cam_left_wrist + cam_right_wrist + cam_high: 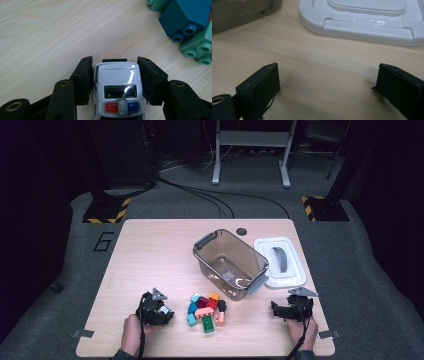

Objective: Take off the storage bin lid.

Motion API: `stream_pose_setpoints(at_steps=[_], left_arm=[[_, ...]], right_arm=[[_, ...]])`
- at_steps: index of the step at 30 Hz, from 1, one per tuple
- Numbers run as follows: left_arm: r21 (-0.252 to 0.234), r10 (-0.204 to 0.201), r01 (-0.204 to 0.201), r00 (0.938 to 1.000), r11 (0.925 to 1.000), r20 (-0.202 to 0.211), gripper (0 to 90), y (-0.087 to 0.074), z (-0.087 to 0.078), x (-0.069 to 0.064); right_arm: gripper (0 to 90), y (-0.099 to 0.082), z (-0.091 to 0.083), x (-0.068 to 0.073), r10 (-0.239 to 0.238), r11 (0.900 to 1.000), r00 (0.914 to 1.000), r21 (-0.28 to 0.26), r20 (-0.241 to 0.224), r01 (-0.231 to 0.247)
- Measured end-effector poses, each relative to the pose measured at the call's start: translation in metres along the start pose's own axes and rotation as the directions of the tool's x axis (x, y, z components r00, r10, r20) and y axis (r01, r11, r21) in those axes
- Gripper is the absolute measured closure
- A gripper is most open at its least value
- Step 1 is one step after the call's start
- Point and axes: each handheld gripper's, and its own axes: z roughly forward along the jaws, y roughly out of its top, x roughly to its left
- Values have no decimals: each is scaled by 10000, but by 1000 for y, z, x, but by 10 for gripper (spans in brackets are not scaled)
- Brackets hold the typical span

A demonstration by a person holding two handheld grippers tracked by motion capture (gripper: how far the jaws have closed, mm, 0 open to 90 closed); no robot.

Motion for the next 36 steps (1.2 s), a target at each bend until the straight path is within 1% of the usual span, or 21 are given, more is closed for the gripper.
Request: stream_pose_setpoints(at_steps=[3,5,7,9,10,11,12,13,14,15,17,18,21,23,25,26,28,29,31,33,36], left_arm=[[-147,-6,6,10000,9999,14,484,0,-3,1],[-434,-90,91,10000,9990,20,484,1,-10,5],[-527,-105,108,9999,9986,42,485,1,-13,6],[-1039,-313,328,9994,9941,162,485,0,-23,11],[-1159,-274,303,9993,9928,266,486,1,-28,14],[-1159,-274,303,9993,9928,266,486,1,-28,14],[-1607,-488,533,9983,9856,319,486,0,-35,16],[-1607,-488,533,9983,9856,319,486,0,-35,16],[-1821,-624,678,9974,9809,352,486,0,-39,17],[-2159,-820,902,9955,9722,467,486,1,-44,21],[-2212,-863,963,9948,9705,542,486,2,-47,24],[-2345,-930,1027,9943,9667,520,486,4,-49,28],[-2312,-862,941,9953,9683,439,486,8,-49,31],[-2215,-783,861,9960,9714,439,486,10,-49,32],[-2212,-775,842,9962,9716,388,486,11,-49,32],[-2144,-703,768,9968,9737,378,486,13,-49,34],[-2283,-733,803,9966,9703,388,486,16,-48,34],[-2283,-733,803,9966,9703,388,486,16,-48,34],[-2233,-635,726,9968,9720,478,486,22,-49,36],[-2195,-526,600,9978,9738,397,486,26,-50,37],[-2149,-519,589,9979,9749,378,486,33,-50,38]], right_arm=[[41,0,0,0,5,10000,10000,-11,-17,-5],[41,0,0,0,6,10000,10000,-24,-6,-6],[41,0,0,0,10,10000,10000,-26,-13,-10],[41,0,0,0,71,10000,10000,-40,-24,-71],[41,0,0,0,66,10000,10000,-41,-17,-66],[41,0,0,0,66,10000,10000,-41,-17,-66],[41,0,0,0,53,10000,10000,-31,-17,-53],[41,0,0,0,53,10000,10000,-31,-17,-53],[41,0,0,0,40,10000,10000,-3,-33,-40],[41,0,0,0,42,10000,10000,-3,-32,-42],[42,0,0,-1,36,10000,10000,-11,-27,-36],[41,0,0,-1,97,10000,9999,-12,-35,-97],[41,0,0,-1,115,9999,9999,-70,-12,-115],[41,0,0,-1,116,9999,9999,-29,-37,-116],[41,0,0,-1,101,9999,9999,4,-27,-101],[40,0,1,0,20,10000,10000,45,-1,-20],[40,0,1,0,-25,10000,10000,58,13,25],[41,0,1,0,-10,10000,10000,51,2,10],[41,0,1,-1,39,10000,10000,50,-17,-39],[40,0,1,-1,0,10000,10000,52,-23,0],[38,0,1,0,-16,10000,10000,56,29,16]])
